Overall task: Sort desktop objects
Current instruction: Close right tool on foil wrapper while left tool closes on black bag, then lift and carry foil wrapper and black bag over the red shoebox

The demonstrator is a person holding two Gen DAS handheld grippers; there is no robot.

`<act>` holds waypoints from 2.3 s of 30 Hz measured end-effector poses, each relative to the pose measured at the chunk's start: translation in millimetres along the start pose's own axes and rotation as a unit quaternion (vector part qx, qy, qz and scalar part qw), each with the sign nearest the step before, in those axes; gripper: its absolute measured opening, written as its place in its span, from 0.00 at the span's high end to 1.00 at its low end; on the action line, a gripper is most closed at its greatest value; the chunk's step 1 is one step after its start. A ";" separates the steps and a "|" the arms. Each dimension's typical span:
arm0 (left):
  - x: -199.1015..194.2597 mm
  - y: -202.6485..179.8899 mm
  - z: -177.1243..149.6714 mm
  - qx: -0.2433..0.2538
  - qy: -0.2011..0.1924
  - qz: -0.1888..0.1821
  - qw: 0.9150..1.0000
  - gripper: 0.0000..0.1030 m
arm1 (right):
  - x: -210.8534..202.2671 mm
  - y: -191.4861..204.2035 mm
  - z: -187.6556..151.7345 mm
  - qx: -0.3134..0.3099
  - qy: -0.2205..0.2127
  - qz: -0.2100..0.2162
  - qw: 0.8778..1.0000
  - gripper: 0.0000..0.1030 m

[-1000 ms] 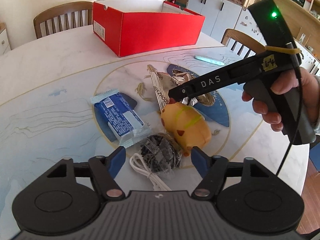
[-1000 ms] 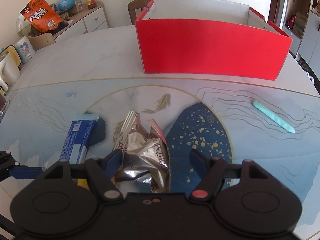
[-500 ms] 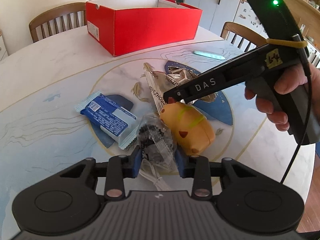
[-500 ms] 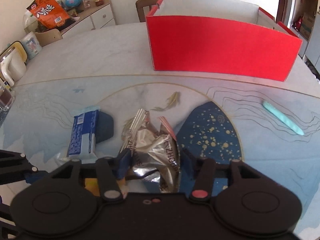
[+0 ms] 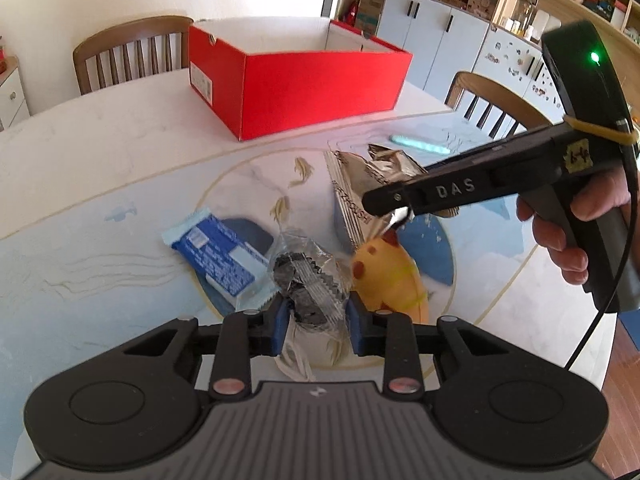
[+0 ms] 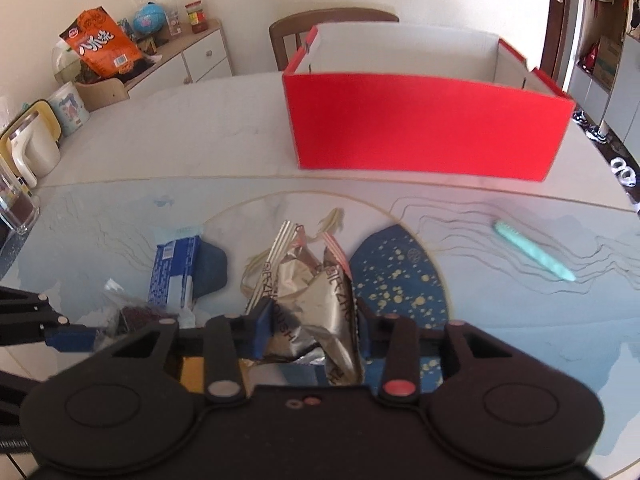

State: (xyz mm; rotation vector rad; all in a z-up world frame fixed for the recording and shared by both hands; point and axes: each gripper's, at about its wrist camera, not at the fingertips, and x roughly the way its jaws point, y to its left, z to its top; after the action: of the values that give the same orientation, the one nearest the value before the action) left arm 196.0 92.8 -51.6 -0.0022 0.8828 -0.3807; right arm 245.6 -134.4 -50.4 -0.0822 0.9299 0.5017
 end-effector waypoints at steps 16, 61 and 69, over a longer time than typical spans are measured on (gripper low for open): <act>-6.4 -16.8 53.4 0.007 -0.042 -0.006 0.999 0.72 | -39.3 -20.0 19.6 0.002 -0.031 0.003 1.000 0.62; 142.1 21.4 288.3 0.011 0.002 0.078 0.997 0.72 | 33.2 -138.7 180.3 -0.017 -0.064 -0.038 0.997 0.62; 175.7 24.2 286.1 0.023 0.041 0.080 0.996 0.72 | 64.0 -136.8 177.6 -0.023 -0.032 -0.040 0.998 0.62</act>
State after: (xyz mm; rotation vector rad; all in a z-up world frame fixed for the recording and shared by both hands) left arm 520.0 14.3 -4.6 0.1274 0.9486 -0.2520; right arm 470.9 -181.1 -13.1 -0.1431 0.8498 0.4489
